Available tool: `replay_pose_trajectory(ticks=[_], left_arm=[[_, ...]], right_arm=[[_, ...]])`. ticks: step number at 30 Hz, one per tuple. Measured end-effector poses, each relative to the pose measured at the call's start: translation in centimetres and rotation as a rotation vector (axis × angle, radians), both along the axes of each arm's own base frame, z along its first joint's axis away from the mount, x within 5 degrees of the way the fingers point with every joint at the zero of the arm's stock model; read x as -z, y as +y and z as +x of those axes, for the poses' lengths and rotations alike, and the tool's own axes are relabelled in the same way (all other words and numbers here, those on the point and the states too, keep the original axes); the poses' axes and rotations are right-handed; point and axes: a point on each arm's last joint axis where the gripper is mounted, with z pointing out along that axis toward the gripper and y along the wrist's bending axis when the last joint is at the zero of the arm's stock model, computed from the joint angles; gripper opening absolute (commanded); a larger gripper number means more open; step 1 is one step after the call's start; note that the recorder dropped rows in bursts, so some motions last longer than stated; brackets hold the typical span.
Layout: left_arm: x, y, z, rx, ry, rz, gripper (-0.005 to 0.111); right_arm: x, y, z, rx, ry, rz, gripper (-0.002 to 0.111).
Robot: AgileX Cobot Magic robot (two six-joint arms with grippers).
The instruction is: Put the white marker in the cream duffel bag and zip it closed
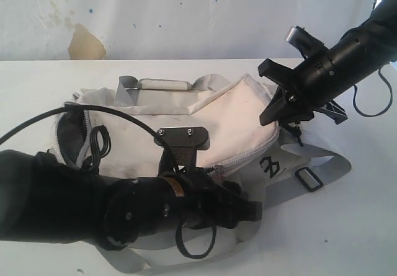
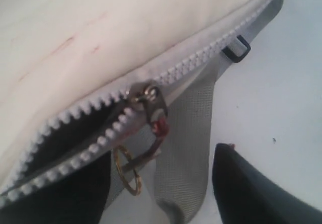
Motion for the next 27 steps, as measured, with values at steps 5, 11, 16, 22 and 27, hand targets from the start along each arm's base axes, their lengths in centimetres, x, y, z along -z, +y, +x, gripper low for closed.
replay_pose_trajectory(ticks=[5, 11, 16, 22, 27], left_arm=[[0.02, -0.08, 0.4, -0.022, -0.04, -0.017, 0.043], [-0.23, -0.11, 0.66, -0.038, -0.073, -0.035, 0.036], [-0.33, -0.12, 0.76, -0.043, -0.085, -0.042, 0.004], [-0.38, -0.12, 0.81, -0.029, -0.107, -0.031, 0.0], [-0.32, -0.1, 0.67, 0.028, -0.137, 0.016, 0.0]], right_arm=[[-0.01, 0.01, 0.0, 0.001, 0.0, 0.001, 0.0], [-0.01, 0.01, 0.0, 0.001, 0.0, 0.001, 0.0], [-0.01, 0.01, 0.0, 0.001, 0.0, 0.002, 0.0], [-0.01, 0.01, 0.0, 0.001, 0.0, 0.002, 0.0], [0.01, -0.01, 0.0, -0.001, 0.0, -0.001, 0.0]])
